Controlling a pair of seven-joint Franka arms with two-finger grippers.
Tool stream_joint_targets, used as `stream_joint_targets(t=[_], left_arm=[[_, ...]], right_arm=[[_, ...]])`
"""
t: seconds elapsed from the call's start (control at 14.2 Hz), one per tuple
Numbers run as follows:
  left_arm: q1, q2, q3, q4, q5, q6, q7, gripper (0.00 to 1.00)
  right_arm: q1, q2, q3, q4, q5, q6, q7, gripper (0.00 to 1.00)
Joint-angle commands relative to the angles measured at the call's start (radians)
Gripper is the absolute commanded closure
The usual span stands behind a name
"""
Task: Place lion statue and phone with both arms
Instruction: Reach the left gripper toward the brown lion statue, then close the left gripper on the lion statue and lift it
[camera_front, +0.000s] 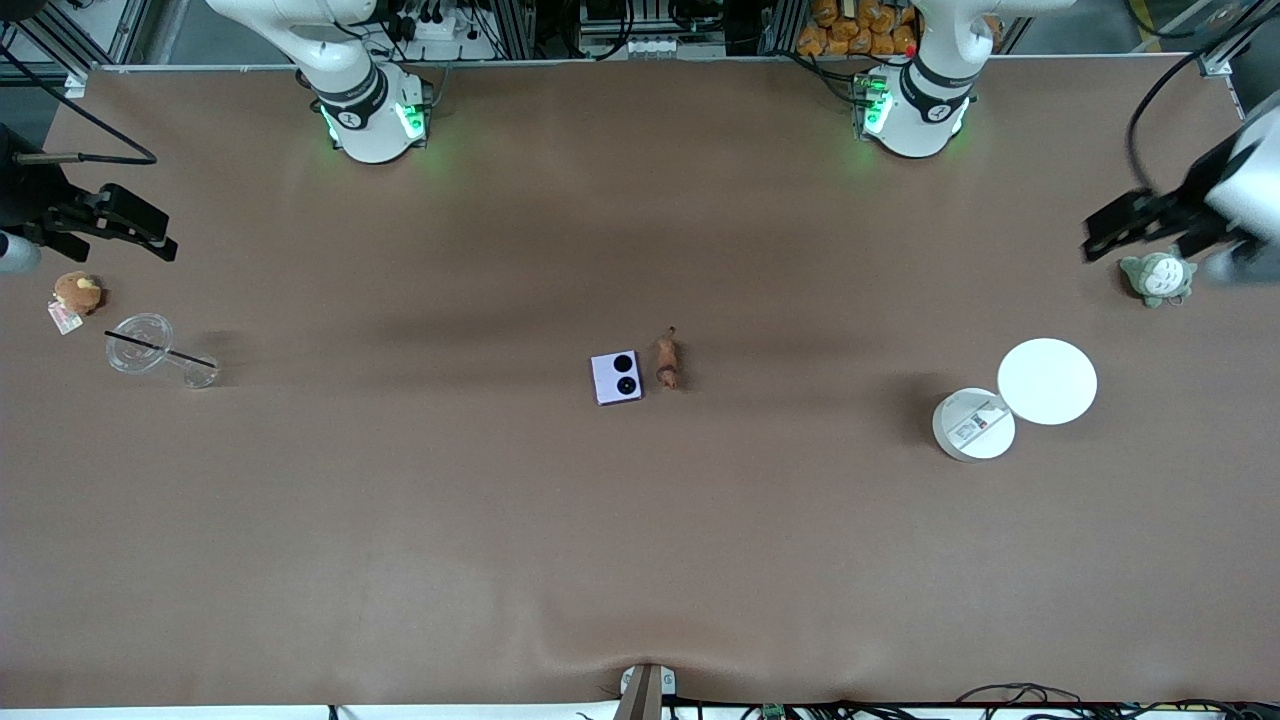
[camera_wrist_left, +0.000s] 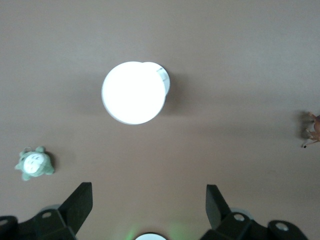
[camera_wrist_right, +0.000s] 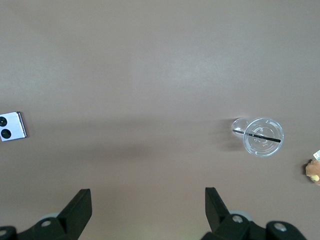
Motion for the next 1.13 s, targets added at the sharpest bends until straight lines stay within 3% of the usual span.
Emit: stream_joint_targets(t=[0.0, 0.28, 0.57, 1.06], left_arm=[[-0.085, 0.127, -0.031, 0.049, -0.006, 0.059, -0.090, 0.00], [-0.266, 0.245, -0.038, 0.049, -0.004, 0.174, -0.391, 0.00], [-0.444, 0.380, -0.038, 0.049, -0.009, 0.322, -0.511, 0.00], [-0.602, 0.624, -0.038, 0.057, -0.003, 0.700, -0.836, 0.00]], right_arm=[[-0.009, -0.015, 0.006, -0.010, 0.013, -0.005, 0.010, 0.00], [-0.009, -0.015, 0.006, -0.010, 0.013, -0.005, 0.010, 0.00], [-0.009, -0.015, 0.006, -0.010, 0.013, -0.005, 0.010, 0.00], [-0.007, -0.015, 0.007, -0.010, 0.013, -0.003, 0.010, 0.00]])
